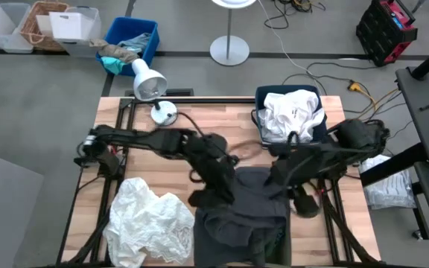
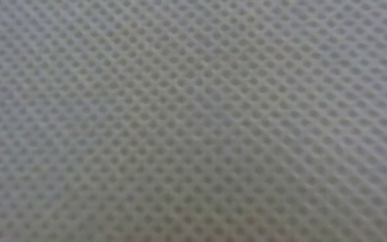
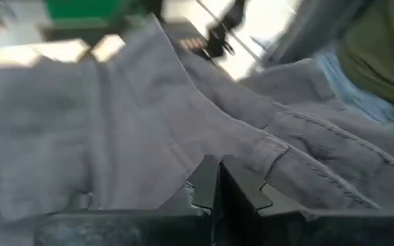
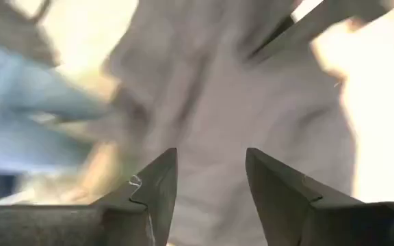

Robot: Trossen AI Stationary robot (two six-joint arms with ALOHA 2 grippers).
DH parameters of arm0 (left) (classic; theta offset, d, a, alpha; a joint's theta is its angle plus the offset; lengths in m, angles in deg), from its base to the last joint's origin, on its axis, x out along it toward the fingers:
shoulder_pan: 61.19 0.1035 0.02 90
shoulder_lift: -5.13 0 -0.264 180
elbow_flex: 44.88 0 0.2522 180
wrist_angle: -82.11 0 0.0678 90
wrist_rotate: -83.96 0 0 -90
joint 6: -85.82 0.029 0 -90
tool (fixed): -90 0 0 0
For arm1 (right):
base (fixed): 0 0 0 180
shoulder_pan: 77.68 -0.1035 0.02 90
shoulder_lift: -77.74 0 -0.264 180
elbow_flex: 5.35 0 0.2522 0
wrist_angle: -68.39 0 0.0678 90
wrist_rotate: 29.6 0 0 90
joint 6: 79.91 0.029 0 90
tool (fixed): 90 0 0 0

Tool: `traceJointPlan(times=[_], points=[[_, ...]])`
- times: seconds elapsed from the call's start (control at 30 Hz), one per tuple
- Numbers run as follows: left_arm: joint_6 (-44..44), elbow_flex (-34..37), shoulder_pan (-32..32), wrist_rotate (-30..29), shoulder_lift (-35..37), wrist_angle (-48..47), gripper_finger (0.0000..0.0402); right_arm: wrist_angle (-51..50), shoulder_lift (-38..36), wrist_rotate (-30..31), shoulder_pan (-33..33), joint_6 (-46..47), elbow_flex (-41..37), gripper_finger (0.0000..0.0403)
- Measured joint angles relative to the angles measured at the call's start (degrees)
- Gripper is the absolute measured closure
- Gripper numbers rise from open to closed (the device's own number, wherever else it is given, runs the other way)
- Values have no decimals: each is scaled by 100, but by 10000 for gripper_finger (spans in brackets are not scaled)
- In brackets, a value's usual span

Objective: Sort clothes
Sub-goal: Put the gray shorts into the brown laundry organizer

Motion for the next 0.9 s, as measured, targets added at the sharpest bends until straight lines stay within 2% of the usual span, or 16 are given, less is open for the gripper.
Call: traceJointPlan(times=[0.13, 0.43, 0.6, 0.7, 0.9], points=[[13, -704, -156, 78, -757, -755, 401, 551, -321, 670, -46, -697, -93, 260], [-4, -2293, -194, -130, -2287, -1415, 401, 969, -1199, 692, -59, -1035, -727, 327], [138, -2818, -198, -657, -2729, -2018, 401, 1047, -1788, 732, -61, -961, -1146, 362], [124, -2713, -209, -1012, -2750, -2317, 401, 1068, -2164, 780, -59, -931, -1404, 376], [32, -2656, -271, -2396, -2744, -2735, 401, 1260, -2699, 1131, -59, -981, -1911, 392]])
